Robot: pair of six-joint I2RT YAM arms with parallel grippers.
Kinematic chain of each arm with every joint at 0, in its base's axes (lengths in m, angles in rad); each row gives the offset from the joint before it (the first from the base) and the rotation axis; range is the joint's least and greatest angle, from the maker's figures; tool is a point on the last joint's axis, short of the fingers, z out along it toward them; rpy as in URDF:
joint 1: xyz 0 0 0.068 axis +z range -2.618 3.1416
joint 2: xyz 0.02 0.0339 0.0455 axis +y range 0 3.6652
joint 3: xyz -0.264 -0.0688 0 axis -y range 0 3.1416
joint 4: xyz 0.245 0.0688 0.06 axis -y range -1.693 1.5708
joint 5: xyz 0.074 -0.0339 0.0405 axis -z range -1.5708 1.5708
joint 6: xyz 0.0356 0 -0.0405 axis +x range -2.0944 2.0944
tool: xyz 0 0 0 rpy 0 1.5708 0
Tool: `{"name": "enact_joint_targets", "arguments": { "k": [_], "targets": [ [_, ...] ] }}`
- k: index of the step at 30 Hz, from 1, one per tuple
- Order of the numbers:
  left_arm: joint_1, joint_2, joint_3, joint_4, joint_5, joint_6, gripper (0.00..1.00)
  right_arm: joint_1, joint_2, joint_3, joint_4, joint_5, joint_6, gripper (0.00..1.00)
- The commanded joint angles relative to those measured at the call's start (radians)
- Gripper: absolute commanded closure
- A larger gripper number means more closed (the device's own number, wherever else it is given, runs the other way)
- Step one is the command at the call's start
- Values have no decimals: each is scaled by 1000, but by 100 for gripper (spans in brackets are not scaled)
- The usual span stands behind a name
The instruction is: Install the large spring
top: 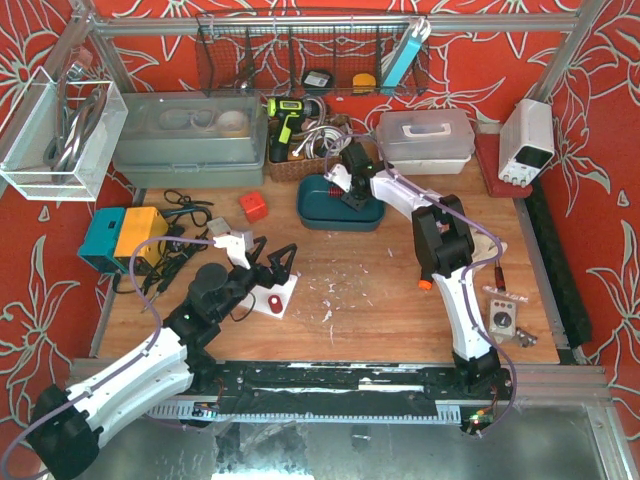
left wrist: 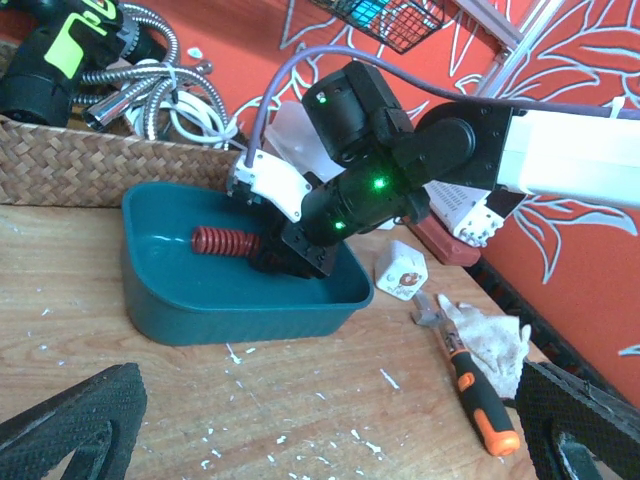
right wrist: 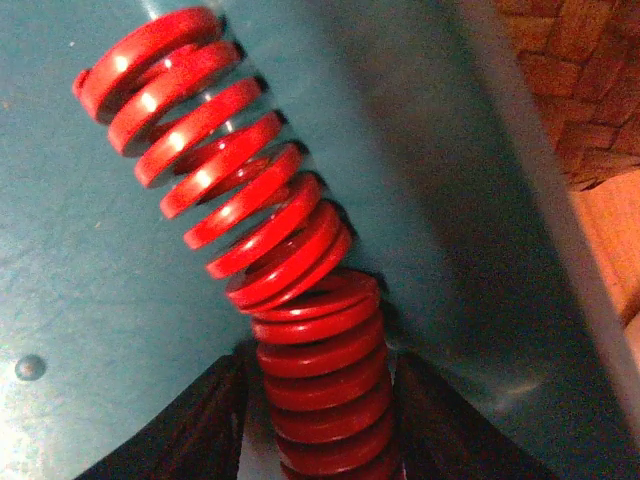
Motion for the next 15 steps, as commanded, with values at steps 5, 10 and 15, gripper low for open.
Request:
{"name": "enact_joint_targets", "arguments": {
  "k": [5,10,15],
  "targets": [
    [3,-18,-7,13,-16,-4,0,-7,-6,11,-145,-92,-21,66],
    [3,-21,-5,8,-20,-5,0,-7,12,24,-151,-59,-23,65],
    [3,-25,-4,0,-28,-8,0,-7,22,33,-147,-35,-20,62]
  ]
}}
